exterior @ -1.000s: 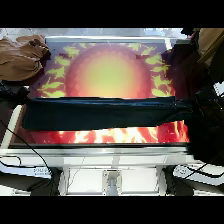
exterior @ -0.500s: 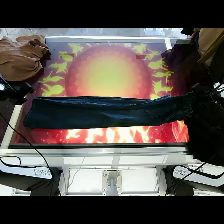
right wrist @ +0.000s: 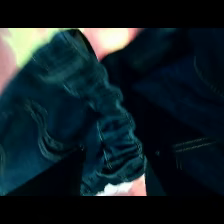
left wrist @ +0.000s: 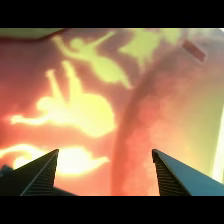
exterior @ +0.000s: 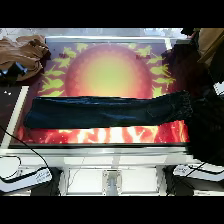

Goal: Fold the clothes and pants, and hang the long-sleeved shirts on hangers.

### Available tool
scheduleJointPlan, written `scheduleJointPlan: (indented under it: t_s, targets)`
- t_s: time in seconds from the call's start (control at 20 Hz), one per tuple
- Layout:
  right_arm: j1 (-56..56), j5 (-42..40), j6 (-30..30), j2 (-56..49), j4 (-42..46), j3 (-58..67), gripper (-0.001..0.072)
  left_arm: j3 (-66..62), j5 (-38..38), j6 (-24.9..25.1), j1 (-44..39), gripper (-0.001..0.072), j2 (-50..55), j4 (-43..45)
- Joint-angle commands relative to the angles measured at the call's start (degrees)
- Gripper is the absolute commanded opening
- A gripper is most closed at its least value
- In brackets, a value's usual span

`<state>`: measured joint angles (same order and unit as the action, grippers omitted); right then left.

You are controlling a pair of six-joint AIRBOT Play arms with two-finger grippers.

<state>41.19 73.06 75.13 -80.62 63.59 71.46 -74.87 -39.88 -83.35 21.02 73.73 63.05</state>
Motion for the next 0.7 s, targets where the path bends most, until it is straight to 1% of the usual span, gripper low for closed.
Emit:
scheduleJointPlan:
  t_s: [0.0, 0.1, 0.15, 0.2, 0.25, 0.3, 0.45, 0.6, 0.65]
  targets:
    - [1.99, 5.40, -5.95, -7.37, -2.95, 0.59, 0.0457, -0.02, 1.73, 4.28, -6.71, 0.0658, -2.84, -2.62]
    - [1.99, 3.69, -8.37, -11.80, -6.49, 0.61, 0.0462, -0.02, 1.90, 5.51, -10.45, 0.0658, -2.51, -2.62]
    - [1.99, 3.45, -9.62, -13.99, -8.22, 0.76, 0.0490, -0.02, 2.27, 5.86, -11.80, 0.0657, -2.40, -2.62]
    - [1.95, 4.26, -9.92, -16.48, -8.17, 1.75, 0.0541, -0.02, 2.75, 5.84, -12.72, 0.0657, -2.40, -2.67]
    - [1.92, 5.46, -9.88, -18.71, -7.28, 3.06, 0.0551, -0.02, 2.95, 5.84, -13.42, 0.0657, -2.40, -2.67]
    - [1.92, 6.64, -9.84, -20.74, -6.19, 4.66, 0.0554, -0.02, 2.91, 5.84, -13.92, 0.0657, -2.40, -2.67]
    - [1.60, 9.73, -9.70, -24.39, -6.43, 7.96, 0.0554, -0.02, 2.75, 5.81, -15.28, 0.0657, -2.40, -2.69]
    - [-0.09, 11.04, -10.01, -26.21, -6.43, 8.33, 0.0553, -0.02, 2.75, 5.84, -16.39, 0.0657, -2.32, -2.69]
    - [-1.01, 11.93, -10.93, -26.73, -6.95, 8.33, 0.0552, -0.02, 2.75, 5.84, -16.68, 0.0657, -2.32, -2.69]
